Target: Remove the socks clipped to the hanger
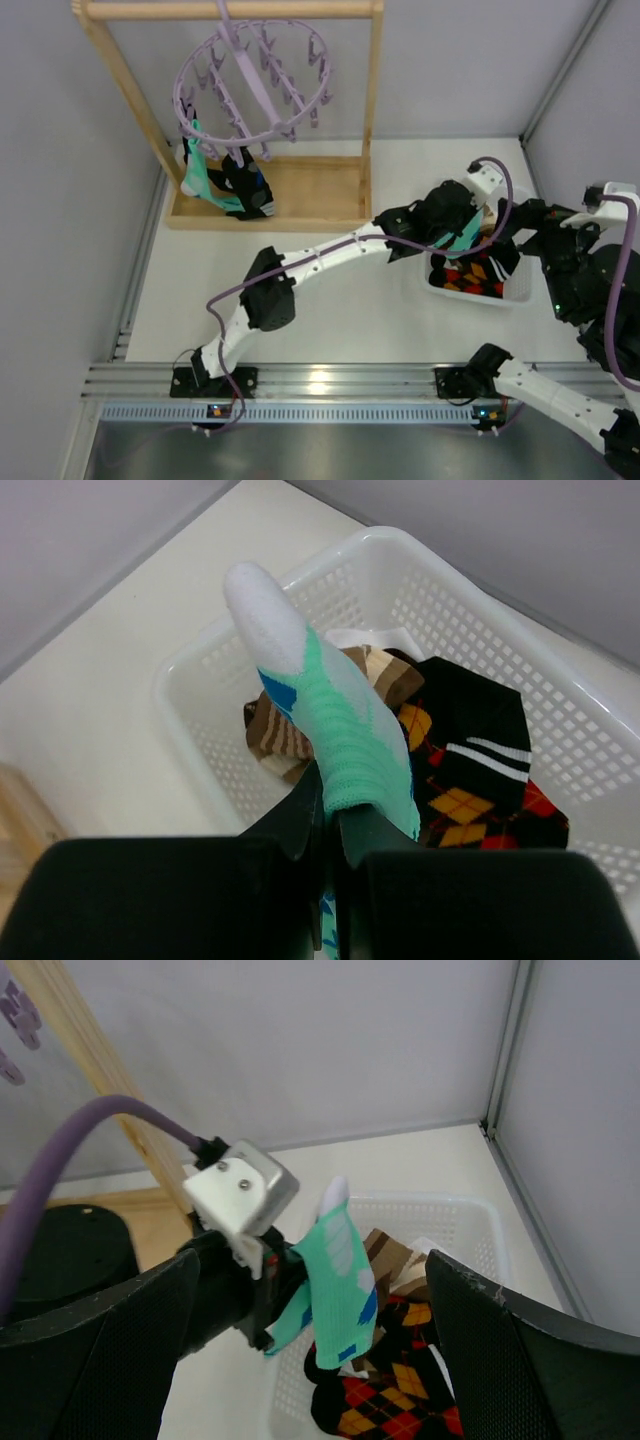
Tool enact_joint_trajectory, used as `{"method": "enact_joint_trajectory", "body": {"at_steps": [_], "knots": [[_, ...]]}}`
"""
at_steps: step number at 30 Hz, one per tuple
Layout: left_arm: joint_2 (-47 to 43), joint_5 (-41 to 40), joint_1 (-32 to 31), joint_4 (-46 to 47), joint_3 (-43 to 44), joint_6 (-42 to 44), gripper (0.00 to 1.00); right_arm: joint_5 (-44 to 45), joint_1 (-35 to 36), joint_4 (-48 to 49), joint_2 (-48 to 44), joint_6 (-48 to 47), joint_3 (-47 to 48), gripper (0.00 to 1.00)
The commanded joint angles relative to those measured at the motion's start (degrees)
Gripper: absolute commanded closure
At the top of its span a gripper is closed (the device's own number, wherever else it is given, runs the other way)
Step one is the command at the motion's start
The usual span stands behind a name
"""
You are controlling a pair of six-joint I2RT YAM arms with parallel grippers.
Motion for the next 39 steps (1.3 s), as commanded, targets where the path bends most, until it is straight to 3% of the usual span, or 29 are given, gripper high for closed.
{"method": "enact_joint_trajectory", "body": {"at_steps": [1, 11, 17, 20, 24, 27, 28, 31, 32, 39], "knots": [[7.7, 4.6, 1.2, 1.2, 11.7, 6.8, 0.98, 0.5, -0.6, -2.6, -2.1, 1.0, -0.7, 0.09], [26.8, 20.5, 2.4, 4.9, 22.2, 5.2, 0.84, -3.3, -0.5, -2.1, -6.8, 2.6, -5.3, 0.11], [26.7, 24.4, 2.6, 5.0, 22.5, 2.5, 0.83, -3.2, -0.6, -1.5, -6.3, 2.0, -6.0, 0.11], [23.3, 25.1, 2.5, 5.0, 21.5, 0.2, 0.78, -3.8, -0.5, -1.2, -6.2, 2.2, -6.5, 0.11], [18.6, 24.9, 2.5, 5.0, 18.7, -1.4, 0.62, -3.9, -0.6, -0.8, -6.3, 3.1, -7.0, 0.11], [15.6, 23.9, 2.4, 5.0, 16.2, -2.4, 0.43, -4.3, -0.6, -0.7, -6.7, 3.4, -6.6, 0.11], [14.2, 22.6, 2.4, 5.0, 14.7, -2.5, 0.32, -4.3, -0.6, -0.7, -6.7, 3.4, -6.1, 0.12], [10.9, 20.0, 2.5, 5.0, 12.3, -3.3, 0.18, -4.4, -0.6, -1.2, -6.7, 3.4, -5.0, 0.12], [9.9, 19.5, 2.5, 5.0, 10.4, -3.4, 0.02, -4.4, -0.6, -1.4, -6.8, 3.3, -4.8, 0.12], [-2.3, 10.0, 3.7, 5.0, -4.8, -7.4, 0.02, -7.7, -0.6, -0.5, -7.8, 2.9, -3.7, 0.11]]}}
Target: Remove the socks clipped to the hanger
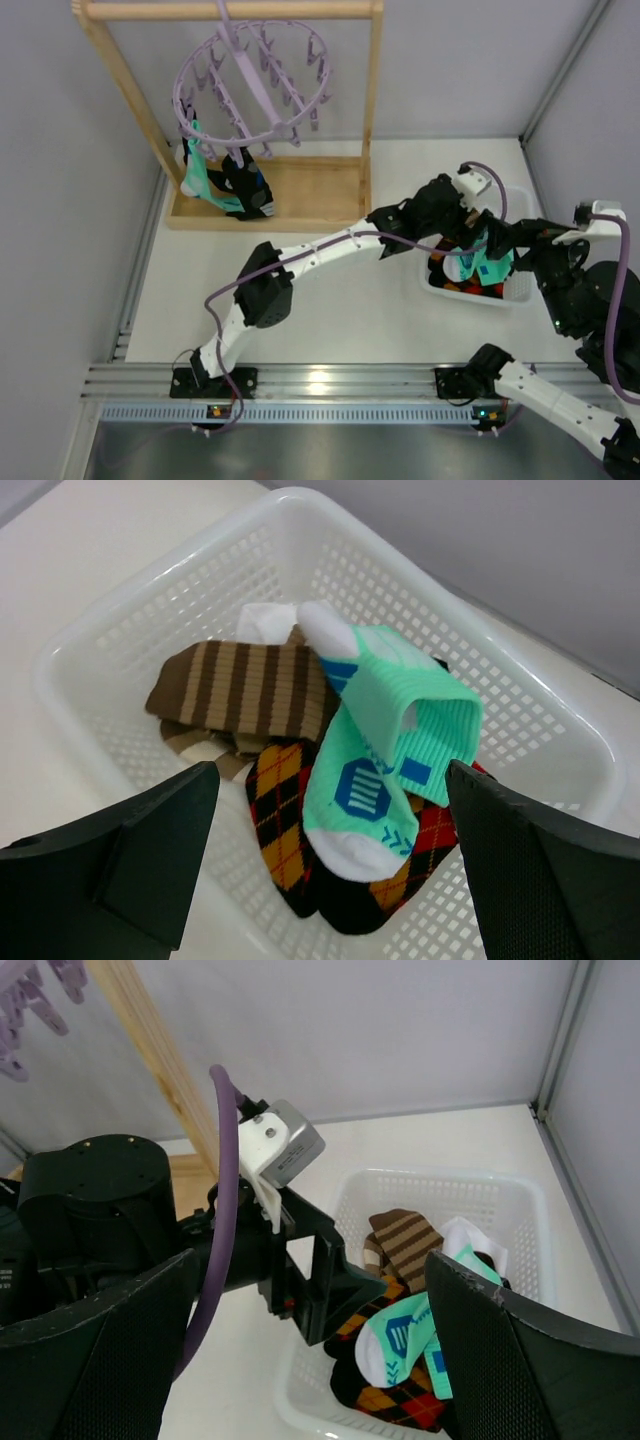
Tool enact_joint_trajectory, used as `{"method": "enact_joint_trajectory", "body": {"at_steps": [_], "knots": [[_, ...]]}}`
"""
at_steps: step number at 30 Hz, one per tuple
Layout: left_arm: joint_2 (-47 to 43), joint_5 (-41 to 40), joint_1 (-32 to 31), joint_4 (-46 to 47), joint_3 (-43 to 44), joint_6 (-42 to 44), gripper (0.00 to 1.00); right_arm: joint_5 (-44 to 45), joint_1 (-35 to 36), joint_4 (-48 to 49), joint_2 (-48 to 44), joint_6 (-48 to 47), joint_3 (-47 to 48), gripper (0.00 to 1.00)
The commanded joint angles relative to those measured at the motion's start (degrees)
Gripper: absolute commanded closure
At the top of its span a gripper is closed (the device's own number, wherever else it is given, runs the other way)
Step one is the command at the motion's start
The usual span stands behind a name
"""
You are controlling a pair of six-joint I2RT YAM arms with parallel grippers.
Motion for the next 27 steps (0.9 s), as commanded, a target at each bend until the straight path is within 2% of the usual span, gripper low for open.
{"method": "enact_joint_trajectory", "body": {"at_steps": [1, 8, 12, 17, 23, 24, 27], "knots": [[-10.6, -7.0, 1.2, 1.7, -7.6, -3.1, 0.02, -3.3, -0.4, 2.5, -1.5, -0.3, 2.2, 0.10], [-28.3, -20.7, 1.5, 1.6, -28.2, -6.8, 0.02, -7.7, -0.3, 5.0, 0.3, -0.5, 2.3, 0.09], [-39.6, -31.9, 1.6, 1.4, -42.1, -8.7, 0.02, -10.2, -0.4, 7.2, 2.3, 0.6, 1.3, 0.07], [-50.9, -36.9, 2.7, 0.7, -56.7, -10.1, 0.02, -14.2, -0.4, 11.5, 3.3, 1.4, -0.9, 0.05], [-66.2, -42.3, 9.2, -9.3, -67.3, -19.1, 0.02, -22.1, -0.3, 19.1, 8.3, 2.8, -6.8, 0.03], [-71.0, -43.1, 11.0, -10.0, -68.8, -19.9, 0.02, -22.8, -0.4, 20.6, 9.7, 3.0, -8.4, 0.02], [-77.8, -45.4, 14.7, -9.6, -75.3, -21.7, 0.02, -27.2, -0.4, 23.6, 13.8, 3.3, -11.3, 0.02]]}}
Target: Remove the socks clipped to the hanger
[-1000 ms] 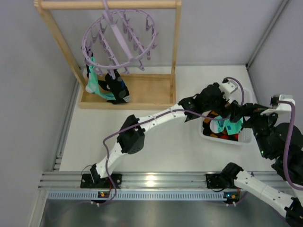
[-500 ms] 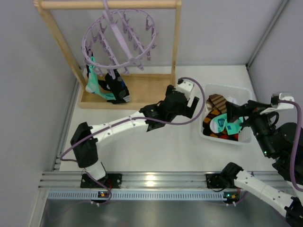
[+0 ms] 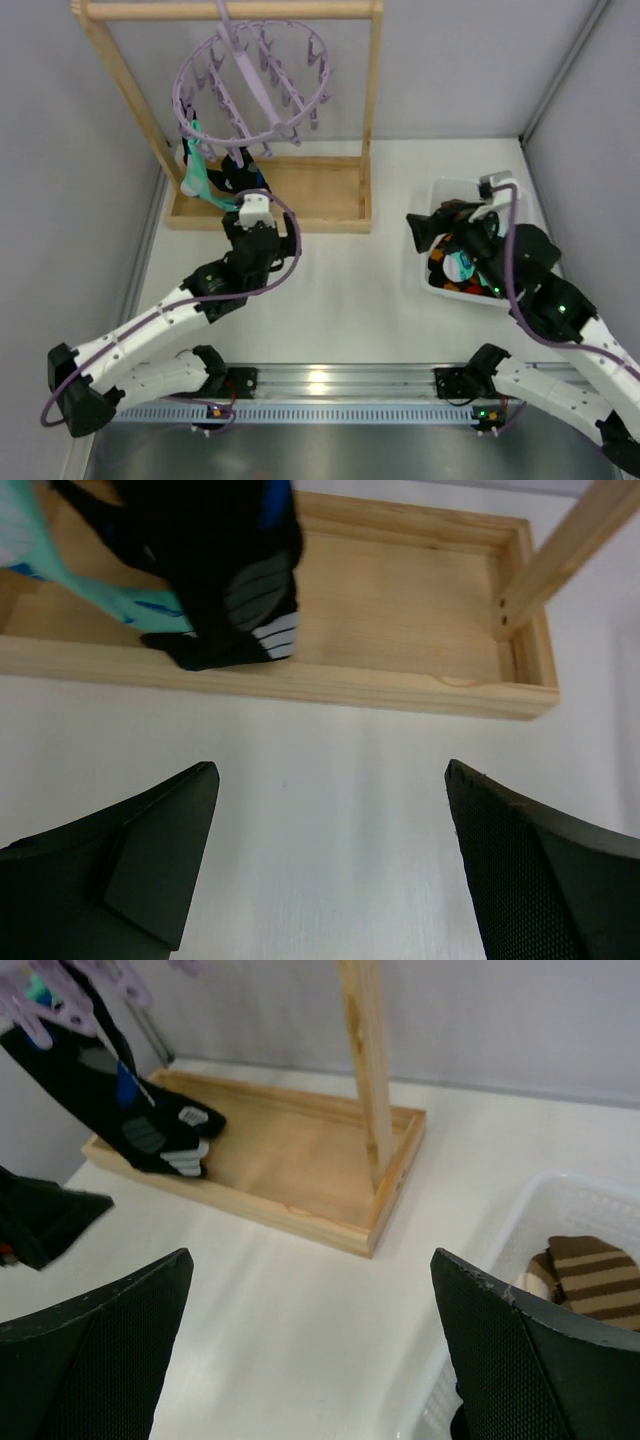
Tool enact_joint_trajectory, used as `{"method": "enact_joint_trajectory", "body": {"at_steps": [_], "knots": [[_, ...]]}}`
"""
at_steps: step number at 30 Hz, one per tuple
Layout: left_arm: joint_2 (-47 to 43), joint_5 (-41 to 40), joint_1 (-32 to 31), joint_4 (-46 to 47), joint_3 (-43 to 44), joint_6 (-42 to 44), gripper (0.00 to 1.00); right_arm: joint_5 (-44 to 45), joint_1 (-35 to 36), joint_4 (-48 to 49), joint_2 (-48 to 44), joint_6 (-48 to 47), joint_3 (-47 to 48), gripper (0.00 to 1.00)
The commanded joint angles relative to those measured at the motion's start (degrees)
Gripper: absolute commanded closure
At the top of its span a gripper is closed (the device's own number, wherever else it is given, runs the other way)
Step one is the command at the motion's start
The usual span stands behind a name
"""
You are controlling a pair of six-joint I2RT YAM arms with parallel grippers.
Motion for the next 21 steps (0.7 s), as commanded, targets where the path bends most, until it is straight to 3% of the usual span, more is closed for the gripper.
{"method": "enact_joint_trajectory", "body": {"at_steps": [1, 4, 5, 6, 8, 12, 16, 21], "knots": [[-7.5, -5.2, 4.1, -0.6, -6.1, -4.8, 0.02, -8.2, -0.4, 9.8, 5.1, 1.2, -3.8, 0.01], [-8.2, 3.0, 11.4, 12.1, -14.1, 1.5, 0.02, -14.2, -0.4, 14.5, 6.9, 1.0, -6.1, 0.02], [-7.7, 7.9, 14.0, 22.0, -18.9, 2.3, 0.02, -16.2, -0.3, 15.0, 7.4, 1.0, -6.3, 0.02], [-5.7, 15.9, 19.9, 26.5, -20.8, 2.6, 0.02, -16.9, -0.4, 15.2, 7.8, 1.0, -6.3, 0.02], [-3.1, 22.0, 25.8, 32.4, -23.7, 3.6, 0.02, -18.1, -0.4, 15.1, 8.8, 0.9, -6.3, 0.02], [1.9, 31.5, 32.4, 62.2, -31.5, 12.0, 0.02, -18.8, -0.4, 14.0, 7.9, -0.9, -7.4, 0.02], [8.5, 38.1, 37.4, 73.5, -33.0, 15.5, 0.02, -19.2, -0.4, 13.2, 6.3, -2.2, -8.2, 0.02], [16.4, 45.3, 40.0, 79.2, -29.8, 16.9, 0.02, -20.0, -0.4, 13.3, 5.2, -3.1, -8.4, 0.02]]}}
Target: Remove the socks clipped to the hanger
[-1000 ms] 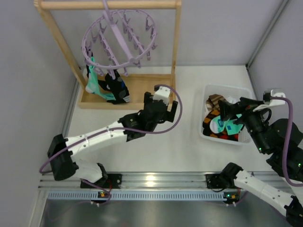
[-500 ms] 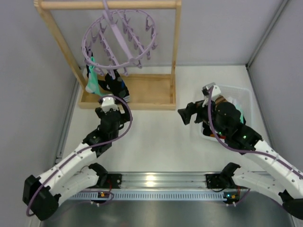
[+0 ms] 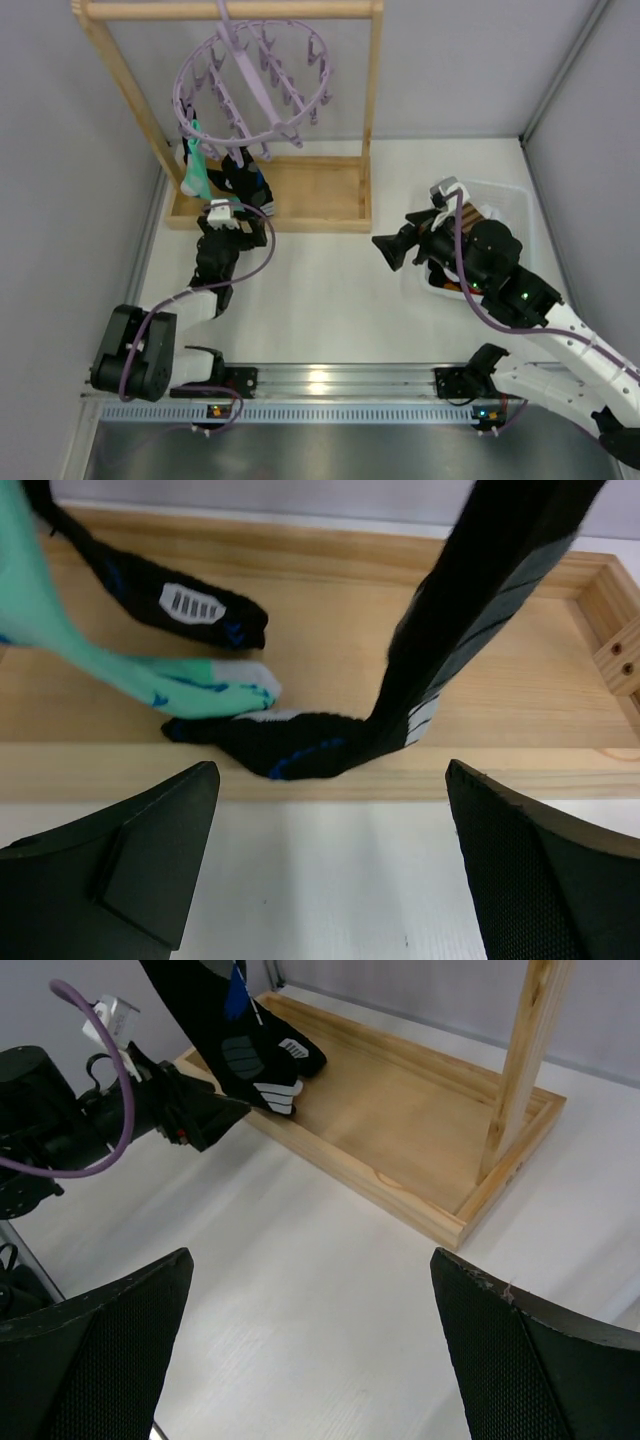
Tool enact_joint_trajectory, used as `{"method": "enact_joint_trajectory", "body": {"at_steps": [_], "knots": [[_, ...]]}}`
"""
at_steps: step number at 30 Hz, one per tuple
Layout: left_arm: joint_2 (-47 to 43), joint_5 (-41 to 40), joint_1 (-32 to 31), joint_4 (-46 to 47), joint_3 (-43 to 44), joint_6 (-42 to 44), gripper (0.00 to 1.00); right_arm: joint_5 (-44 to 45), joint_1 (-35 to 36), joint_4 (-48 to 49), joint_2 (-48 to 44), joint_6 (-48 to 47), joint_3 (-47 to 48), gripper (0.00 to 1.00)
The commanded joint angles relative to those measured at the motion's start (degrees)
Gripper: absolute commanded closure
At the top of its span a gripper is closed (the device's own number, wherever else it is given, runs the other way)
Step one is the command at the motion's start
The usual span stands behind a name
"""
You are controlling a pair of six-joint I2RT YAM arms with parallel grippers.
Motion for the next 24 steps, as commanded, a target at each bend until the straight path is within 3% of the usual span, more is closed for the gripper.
{"method": "enact_joint_trajectory", "body": {"at_steps": [1, 8, 11, 13, 18, 24], "knots": [[3.6, 9.0, 0.7, 15.4, 3.5, 4.4, 0.02, -3.0, -0.4, 3.5, -1.1, -1.4, -0.5, 0.02], [10.1, 11.6, 0.7, 17.4, 8.7, 7.4, 0.02, -4.9, -0.4, 4.6, -1.0, -1.6, -0.9, 0.03], [11.6, 12.8, 0.7, 17.4, 9.4, 6.6, 0.31, -4.9, -0.4, 4.4, -0.2, -1.8, -0.6, 0.03], [11.6, 11.5, 0.5, 17.4, 9.1, 4.0, 0.86, -4.6, -0.4, 4.5, 0.0, -1.6, -0.6, 0.03], [7.1, 3.5, -1.8, 17.3, 5.9, 1.8, 0.99, -4.2, -0.4, 5.7, 0.1, -0.6, -0.8, 0.04], [1.4, -13.9, -17.2, 5.2, 9.8, 7.1, 1.00, -2.4, -0.4, 6.3, 0.1, 1.6, -0.7, 0.05]]}}
